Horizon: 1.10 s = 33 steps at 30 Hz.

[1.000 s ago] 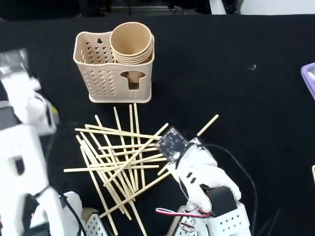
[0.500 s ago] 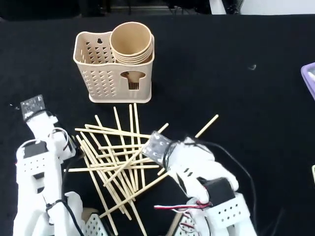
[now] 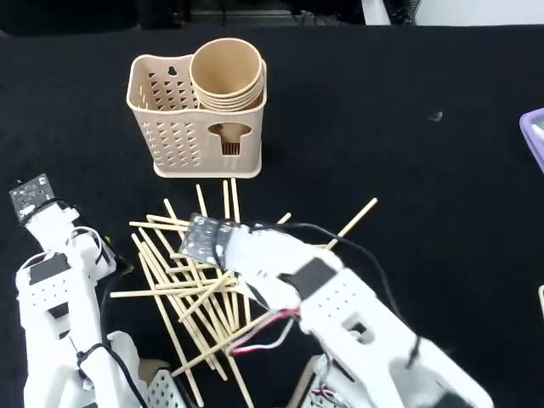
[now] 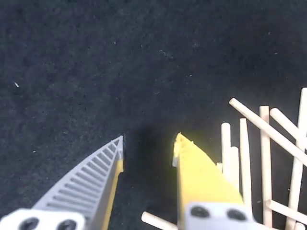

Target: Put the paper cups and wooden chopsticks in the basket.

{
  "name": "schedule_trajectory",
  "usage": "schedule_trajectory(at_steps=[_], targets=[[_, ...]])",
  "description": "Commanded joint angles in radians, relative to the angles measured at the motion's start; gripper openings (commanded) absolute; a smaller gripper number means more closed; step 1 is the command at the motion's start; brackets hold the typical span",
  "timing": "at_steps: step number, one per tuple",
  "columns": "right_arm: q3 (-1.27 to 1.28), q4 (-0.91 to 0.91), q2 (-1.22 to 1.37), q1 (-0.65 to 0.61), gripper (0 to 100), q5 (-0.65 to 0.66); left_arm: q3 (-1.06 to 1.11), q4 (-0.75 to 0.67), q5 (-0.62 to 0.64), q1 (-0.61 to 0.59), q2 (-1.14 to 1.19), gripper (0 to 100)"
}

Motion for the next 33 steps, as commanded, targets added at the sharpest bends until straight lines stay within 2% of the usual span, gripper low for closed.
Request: schedule_trajectory(at_steps=[1, 5, 8, 11, 16, 23, 25, 30, 33], targets=[[-0.114, -0.017, 0.153, -0.028, 21.4, 0.037, -0.015, -0.012, 0.011, -0.018, -0.005, 18], [-0.166, 0.009, 0.236, -0.089, 21.5, 0.043, -0.015, -0.012, 0.011, -0.022, -0.005, 18], [-0.182, -0.052, 0.285, -0.089, 21.5, 0.057, -0.015, -0.012, 0.011, -0.022, -0.005, 18], [-0.196, -0.114, 0.363, -0.044, 21.5, 0.118, -0.015, -0.012, 0.011, -0.022, -0.005, 18], [-0.286, -0.130, 0.516, 0.060, 21.5, 0.140, -0.015, -0.012, 0.011, -0.022, -0.005, 18], [-0.341, -0.127, 0.596, 0.077, 21.4, 0.140, -0.015, -0.012, 0.011, -0.022, -0.005, 18], [-0.341, -0.127, 0.598, 0.077, 18.5, 0.140, -0.015, -0.012, 0.011, -0.022, -0.005, 18], [-0.337, -0.129, 0.605, 0.080, 0.6, 0.138, -0.015, -0.012, 0.011, -0.022, -0.005, 18], [-0.315, -0.129, 0.579, 0.092, 1.7, 0.137, -0.015, -0.012, 0.011, -0.022, -0.005, 18]])
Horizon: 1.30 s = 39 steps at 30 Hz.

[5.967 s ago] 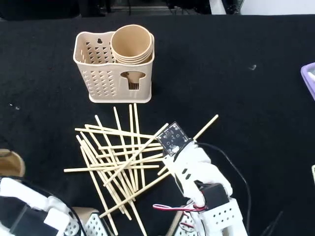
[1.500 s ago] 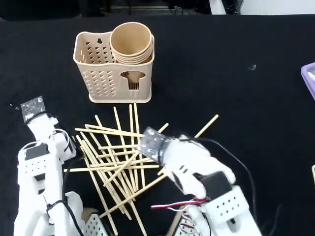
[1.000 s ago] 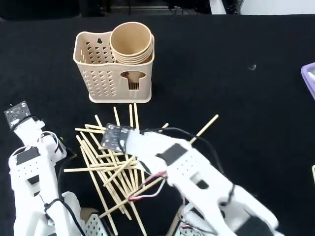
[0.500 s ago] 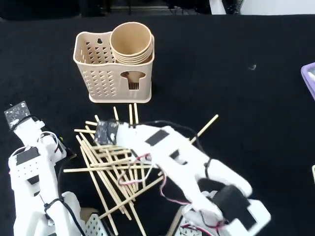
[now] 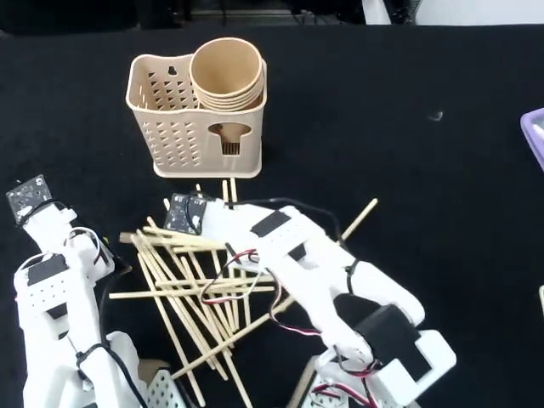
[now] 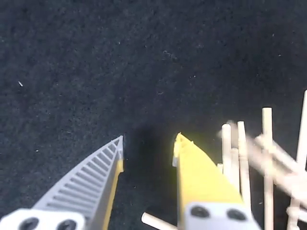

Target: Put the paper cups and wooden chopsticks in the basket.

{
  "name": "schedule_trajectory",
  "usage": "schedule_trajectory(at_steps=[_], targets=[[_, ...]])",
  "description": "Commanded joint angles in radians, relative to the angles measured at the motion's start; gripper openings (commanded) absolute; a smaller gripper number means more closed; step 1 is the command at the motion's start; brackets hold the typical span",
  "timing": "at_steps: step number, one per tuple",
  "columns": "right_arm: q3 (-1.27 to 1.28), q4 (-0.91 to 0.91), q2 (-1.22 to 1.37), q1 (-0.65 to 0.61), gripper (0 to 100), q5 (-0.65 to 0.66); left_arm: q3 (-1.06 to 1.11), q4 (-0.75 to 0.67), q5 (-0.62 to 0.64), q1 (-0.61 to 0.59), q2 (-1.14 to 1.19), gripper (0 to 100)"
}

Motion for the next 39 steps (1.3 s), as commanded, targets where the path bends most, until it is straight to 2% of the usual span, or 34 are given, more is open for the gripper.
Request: schedule_trajectory(at_steps=[1, 5, 12, 15, 18, 22, 24, 27, 30, 34, 36, 39], targets=[[-0.012, -0.009, -0.036, 0.031, 0.9, 0.008, -0.015, -0.012, 0.011, -0.012, -0.005, 18], [0.007, 0.034, -0.148, 0.048, 1.1, 0.008, -0.015, -0.012, 0.011, -0.012, -0.006, 18], [0.015, 0.241, -0.357, 0.058, 1.1, 0.012, -0.015, -0.012, 0.011, -0.012, -0.006, 18], [0.053, 0.265, -0.381, 0.114, 1.1, 0.015, -0.015, -0.012, 0.011, -0.013, -0.006, 18], [0.099, 0.265, -0.371, 0.216, 1.1, 0.087, -0.015, -0.012, 0.011, -0.013, -0.006, 18], [0.128, 0.265, -0.366, 0.425, 1.1, 0.198, -0.015, -0.012, 0.011, -0.013, -0.005, 18], [0.131, 0.265, -0.371, 0.519, 1.1, 0.230, -0.015, -0.012, 0.011, -0.013, -0.006, 18], [0.124, 0.270, -0.372, 0.595, 1.1, 0.242, -0.015, -0.012, 0.011, -0.013, -0.011, 18], [0.096, 0.287, -0.374, 0.615, 1.1, 0.242, -0.015, -0.012, 0.011, -0.013, -0.011, 18], [0.004, 0.425, -0.381, 0.623, 1.1, 0.239, -0.015, -0.012, 0.011, -0.013, -0.009, 18], [-0.045, 0.506, -0.418, 0.571, 1.1, 0.229, -0.015, -0.012, 0.011, -0.013, -0.011, 18], [-0.124, 0.605, -0.538, 0.454, 1.1, 0.114, -0.015, -0.012, 0.011, -0.012, -0.012, 18]])
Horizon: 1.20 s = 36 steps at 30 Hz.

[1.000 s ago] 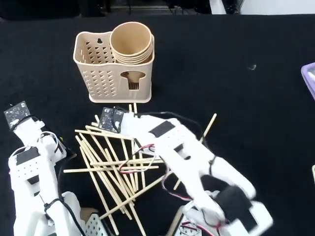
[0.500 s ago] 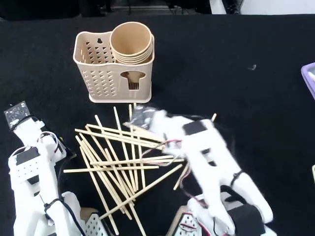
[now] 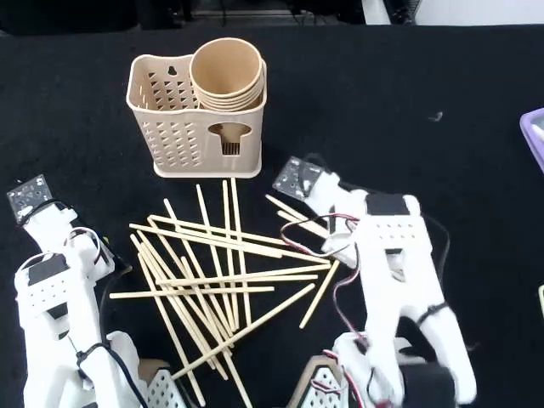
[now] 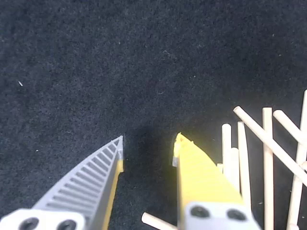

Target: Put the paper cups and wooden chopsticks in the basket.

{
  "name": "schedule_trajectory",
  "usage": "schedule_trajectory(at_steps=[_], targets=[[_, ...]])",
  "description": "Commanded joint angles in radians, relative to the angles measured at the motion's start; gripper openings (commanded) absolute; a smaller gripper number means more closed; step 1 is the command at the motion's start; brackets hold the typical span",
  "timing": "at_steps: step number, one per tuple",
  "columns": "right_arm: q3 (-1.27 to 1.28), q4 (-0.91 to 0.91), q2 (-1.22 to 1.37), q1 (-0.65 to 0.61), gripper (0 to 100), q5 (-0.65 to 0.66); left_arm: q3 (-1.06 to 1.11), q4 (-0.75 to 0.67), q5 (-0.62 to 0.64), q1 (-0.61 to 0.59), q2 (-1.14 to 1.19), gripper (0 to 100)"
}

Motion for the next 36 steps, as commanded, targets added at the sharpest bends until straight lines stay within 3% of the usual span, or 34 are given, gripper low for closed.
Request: schedule_trajectory(at_steps=[1, 4, 7, 16, 27, 36], targets=[[-0.140, 0.114, -0.185, -0.146, 1.1, -0.129, -0.015, -0.012, 0.011, -0.012, -0.011, 18], [-0.246, 0.169, -0.360, -0.321, 1.1, -0.256, -0.015, -0.012, 0.011, -0.012, -0.006, 18], [-0.325, 0.107, -0.484, -0.465, 1.1, -0.384, -0.013, -0.012, 0.011, -0.012, -0.005, 18], [-0.274, -0.609, -0.424, -0.577, 1.1, -0.721, -0.008, -0.012, 0.011, -0.010, -0.005, 18], [-0.642, -1.102, 0.154, -0.618, 1.1, -0.825, -0.004, -0.012, 0.011, -0.007, -0.005, 18], [-0.966, -1.054, 0.478, -0.609, 1.1, -0.821, -0.004, -0.012, 0.011, -0.007, -0.005, 18]])
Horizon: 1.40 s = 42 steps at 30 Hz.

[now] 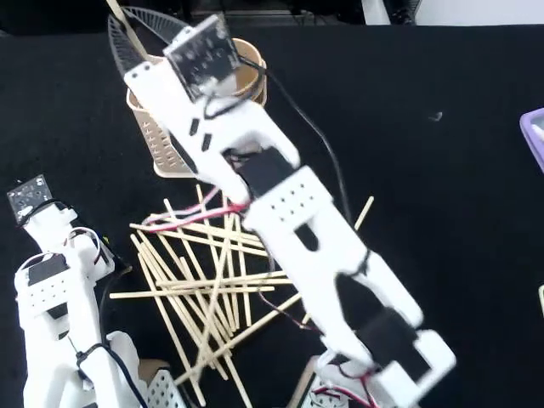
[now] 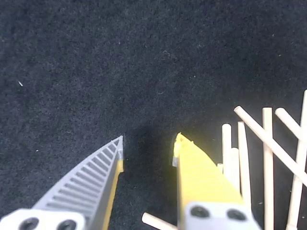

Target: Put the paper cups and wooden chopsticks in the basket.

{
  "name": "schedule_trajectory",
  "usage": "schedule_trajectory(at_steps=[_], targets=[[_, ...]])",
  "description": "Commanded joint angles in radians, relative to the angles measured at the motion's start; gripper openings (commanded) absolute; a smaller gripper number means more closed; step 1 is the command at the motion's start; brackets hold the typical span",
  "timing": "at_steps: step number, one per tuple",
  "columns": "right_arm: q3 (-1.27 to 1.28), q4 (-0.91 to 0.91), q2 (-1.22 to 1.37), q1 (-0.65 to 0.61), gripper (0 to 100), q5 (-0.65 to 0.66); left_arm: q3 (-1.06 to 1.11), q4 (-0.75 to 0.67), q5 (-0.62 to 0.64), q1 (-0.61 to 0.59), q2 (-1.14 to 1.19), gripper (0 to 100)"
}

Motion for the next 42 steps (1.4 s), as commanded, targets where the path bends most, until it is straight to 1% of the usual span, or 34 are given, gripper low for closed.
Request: schedule_trajectory(at_steps=[1, 9, 13, 15, 17, 19, 21, 23, 25, 31, 35, 37, 39, 41, 42], targets=[[-0.133, 0.000, 0.070, 0.005, 1.1, -0.003, -0.004, -0.012, 0.011, -0.007, -0.005, 18], [-0.318, 0.000, 0.302, 0.035, 1.1, -0.008, -0.004, -0.012, 0.011, -0.007, -0.005, 18], [-0.332, 0.008, 0.386, 0.066, 1.1, -0.008, -0.004, -0.012, 0.011, -0.007, -0.005, 18], [-0.329, 0.038, 0.395, 0.072, 1.5, -0.008, -0.004, -0.012, 0.011, -0.007, -0.005, 18], [-0.334, 0.109, 0.395, 0.069, 1.6, -0.008, -0.004, -0.012, 0.011, -0.007, -0.005, 18], [-0.337, 0.175, 0.392, 0.068, 4.7, -0.003, -0.004, -0.012, 0.011, -0.007, -0.005, 18], [-0.351, 0.238, 0.372, 0.066, 13.6, -0.008, -0.004, -0.012, 0.011, -0.007, -0.005, 18], [-0.369, 0.321, 0.338, 0.068, 21.7, -0.008, -0.004, -0.012, 0.011, -0.007, -0.005, 18], [-0.394, 0.404, 0.292, 0.068, 23.7, -0.008, -0.004, -0.012, 0.011, -0.007, -0.005, 18], [-0.452, 0.690, 0.077, 0.074, 18.1, -0.003, -0.004, -0.012, 0.011, -0.007, -0.005, 18], [-0.438, 1.034, -0.113, 0.094, 13.6, -0.002, -0.004, -0.012, 0.011, -0.010, -0.005, 18], [-0.412, 1.204, -0.193, 0.097, 13.0, 0.000, -0.004, -0.012, 0.011, -0.010, -0.005, 18], [-0.355, 1.338, -0.259, 0.127, 13.1, 0.000, -0.004, -0.012, 0.011, -0.010, -0.005, 18], [-0.269, 1.428, -0.314, 0.169, 13.1, 0.012, -0.004, -0.012, 0.011, -0.010, -0.005, 18], [-0.220, 1.461, -0.337, 0.199, 13.1, 0.048, -0.004, -0.012, 0.011, -0.010, -0.005, 18]])
